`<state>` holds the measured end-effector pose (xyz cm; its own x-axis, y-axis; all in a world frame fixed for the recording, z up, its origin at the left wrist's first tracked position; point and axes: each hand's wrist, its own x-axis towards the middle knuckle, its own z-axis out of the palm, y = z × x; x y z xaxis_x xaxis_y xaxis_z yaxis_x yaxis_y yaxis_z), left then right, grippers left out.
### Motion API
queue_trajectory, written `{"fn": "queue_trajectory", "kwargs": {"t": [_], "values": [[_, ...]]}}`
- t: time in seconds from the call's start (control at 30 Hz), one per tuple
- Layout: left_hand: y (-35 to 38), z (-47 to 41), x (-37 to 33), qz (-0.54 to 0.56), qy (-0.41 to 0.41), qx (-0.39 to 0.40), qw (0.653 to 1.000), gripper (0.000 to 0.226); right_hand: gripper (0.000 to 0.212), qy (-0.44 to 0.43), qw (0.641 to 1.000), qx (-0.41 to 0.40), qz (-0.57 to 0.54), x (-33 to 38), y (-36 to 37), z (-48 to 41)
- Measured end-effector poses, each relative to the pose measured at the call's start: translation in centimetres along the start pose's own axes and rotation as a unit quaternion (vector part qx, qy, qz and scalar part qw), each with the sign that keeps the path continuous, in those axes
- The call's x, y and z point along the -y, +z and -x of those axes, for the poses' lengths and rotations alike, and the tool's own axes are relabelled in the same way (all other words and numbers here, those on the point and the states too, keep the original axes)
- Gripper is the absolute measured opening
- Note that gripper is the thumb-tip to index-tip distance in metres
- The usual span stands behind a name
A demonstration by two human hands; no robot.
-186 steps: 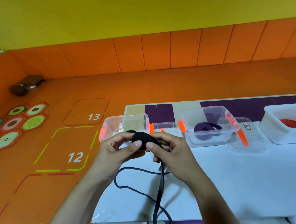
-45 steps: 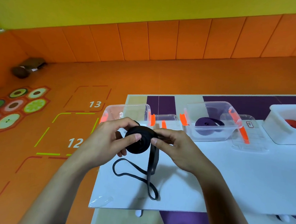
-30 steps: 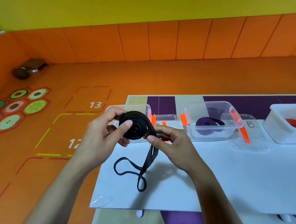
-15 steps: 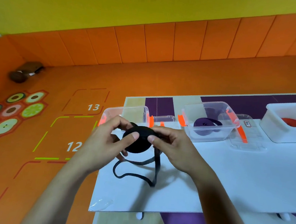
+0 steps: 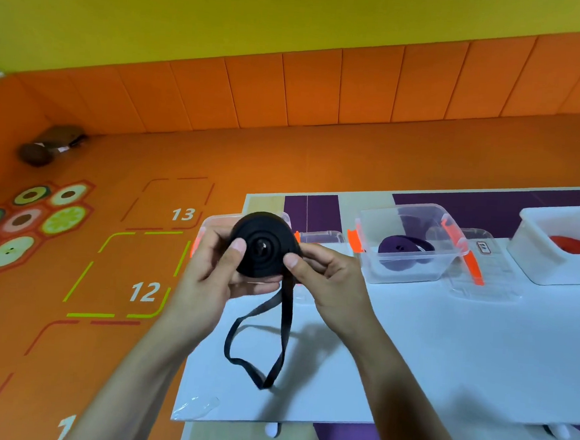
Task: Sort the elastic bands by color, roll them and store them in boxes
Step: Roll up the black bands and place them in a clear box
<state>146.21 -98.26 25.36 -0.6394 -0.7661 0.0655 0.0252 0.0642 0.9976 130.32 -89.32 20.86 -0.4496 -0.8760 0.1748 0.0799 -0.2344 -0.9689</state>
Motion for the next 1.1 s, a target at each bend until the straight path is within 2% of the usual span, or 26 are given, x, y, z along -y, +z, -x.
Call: {"fn": "queue_trajectory", "kwargs": {"t": [0.07, 0.13, 0.27, 0.4, 0.53, 0.7, 0.83, 1.1], "values": [[-0.1, 0.4, -0.1, 0.004, -0.049, -0.001, 0.999, 0.018, 0.021, -0.012, 0.999, 0.007, 0.036, 0.0, -0.1, 0.0], [-1.1, 0.5, -0.1, -0.07, -0.067, 0.011, 0.995, 0.017, 0.022, -0.005, 0.996, 0.027, 0.082, 0.1, -0.8, -0.1], [-3.2, 0.1, -1.1, -0.238, -0.008, 0.049, 0.97, 0.025, 0.021, 0.021, 0.979, 0.087, 0.183, 0.5, -1.7, -0.1], [-3.3, -0.4, -1.7, -0.293, 0.018, 0.096, 0.951, 0.013, 0.022, 0.021, 0.977, 0.1, 0.189, 0.6, -1.5, 0.0], [-2.8, -0.1, -1.3, -0.267, 0.035, 0.093, 0.959, 0.011, 0.019, 0.009, 0.986, 0.072, 0.152, 0.4, -1.6, -0.1], [-1.9, 0.1, -0.7, -0.233, 0.075, 0.047, 0.968, 0.013, 0.021, -0.001, 0.993, 0.036, 0.112, -0.2, -1.7, -0.2], [-1.3, 0.4, -0.5, -0.165, 0.085, 0.012, 0.983, 0.014, 0.021, 0.016, 0.999, 0.026, 0.042, -0.5, -1.9, -0.2], [-0.6, 0.9, -0.2, -0.107, 0.09, 0.007, 0.99, 0.012, 0.025, -0.002, 1.0, 0.009, 0.003, -0.1, -2.0, -0.3]]}}
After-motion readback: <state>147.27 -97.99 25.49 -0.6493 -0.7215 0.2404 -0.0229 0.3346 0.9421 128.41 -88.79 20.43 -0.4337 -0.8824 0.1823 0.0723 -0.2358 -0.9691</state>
